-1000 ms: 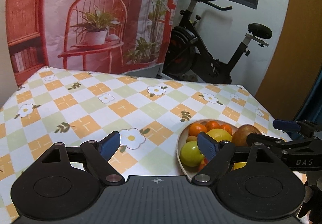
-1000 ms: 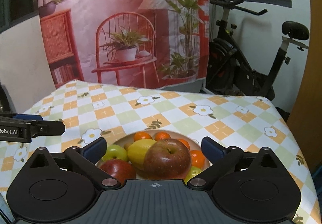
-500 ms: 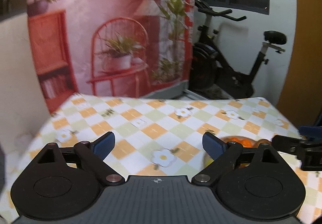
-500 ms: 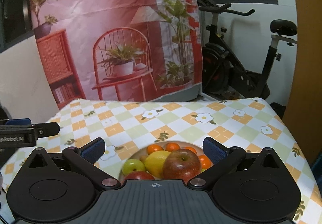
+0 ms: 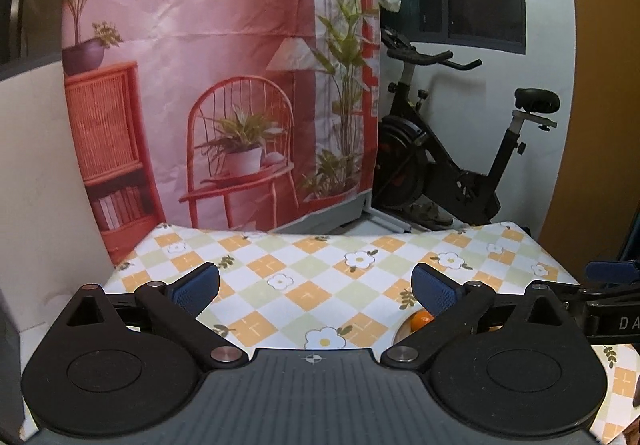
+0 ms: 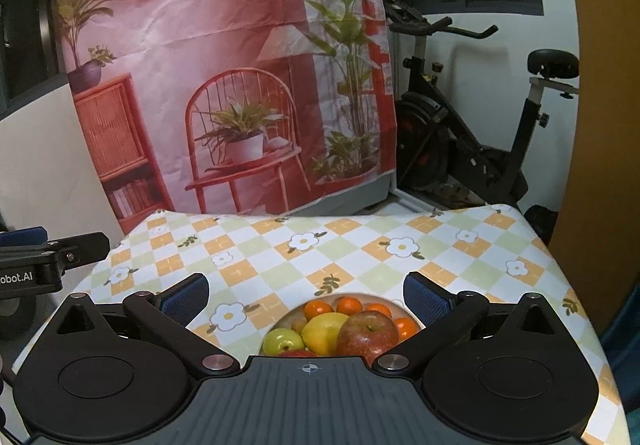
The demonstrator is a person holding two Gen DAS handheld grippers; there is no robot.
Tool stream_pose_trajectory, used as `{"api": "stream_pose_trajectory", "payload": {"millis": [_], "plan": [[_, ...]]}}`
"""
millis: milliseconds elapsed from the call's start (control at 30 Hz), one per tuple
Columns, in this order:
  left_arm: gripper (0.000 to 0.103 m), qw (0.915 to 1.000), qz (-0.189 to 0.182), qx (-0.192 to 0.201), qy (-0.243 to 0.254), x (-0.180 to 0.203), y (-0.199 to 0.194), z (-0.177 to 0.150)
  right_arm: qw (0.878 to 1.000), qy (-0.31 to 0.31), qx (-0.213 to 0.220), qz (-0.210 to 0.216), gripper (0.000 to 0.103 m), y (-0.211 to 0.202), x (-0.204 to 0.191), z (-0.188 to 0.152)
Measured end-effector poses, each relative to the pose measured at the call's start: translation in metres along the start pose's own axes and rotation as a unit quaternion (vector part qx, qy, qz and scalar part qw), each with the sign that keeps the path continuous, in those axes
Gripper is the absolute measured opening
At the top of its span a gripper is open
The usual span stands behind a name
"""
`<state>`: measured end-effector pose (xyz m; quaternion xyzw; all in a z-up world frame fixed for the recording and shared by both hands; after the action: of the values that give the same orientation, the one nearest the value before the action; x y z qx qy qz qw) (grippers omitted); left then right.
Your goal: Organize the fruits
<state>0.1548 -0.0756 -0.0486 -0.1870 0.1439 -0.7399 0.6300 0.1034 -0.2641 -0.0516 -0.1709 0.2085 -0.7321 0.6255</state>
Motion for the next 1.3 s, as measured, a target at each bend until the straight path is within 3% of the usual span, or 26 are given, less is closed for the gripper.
{"api": "stream_pose_trajectory", "payload": {"millis": [600, 1300], "plan": [[0.103, 0.999, -0.037, 0.002, -0.027, 0.0, -0.015, 0.008, 1.0, -0.019, 0.017, -0.009, 0.103, -0.022, -0.011, 0.016], [0.103, 0.9998, -0.018, 0.009, -0.008, 0.0, -0.02, 0.009, 1.0, -0.02, 0.015, -0.007, 0.103, -0.024, -0.012, 0.016]]}}
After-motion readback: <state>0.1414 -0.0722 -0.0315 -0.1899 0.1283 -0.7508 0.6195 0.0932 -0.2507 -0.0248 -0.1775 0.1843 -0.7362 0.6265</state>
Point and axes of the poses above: each gripper's, at about its wrist camera, not at the fingertips, and y roughly the way its jaws point, x to its right, z to its top, the point moved 6 cm from there along y, roughly the way its jaws point, and after that the axes turned 9 degrees about -y, right-handed, at the moved point
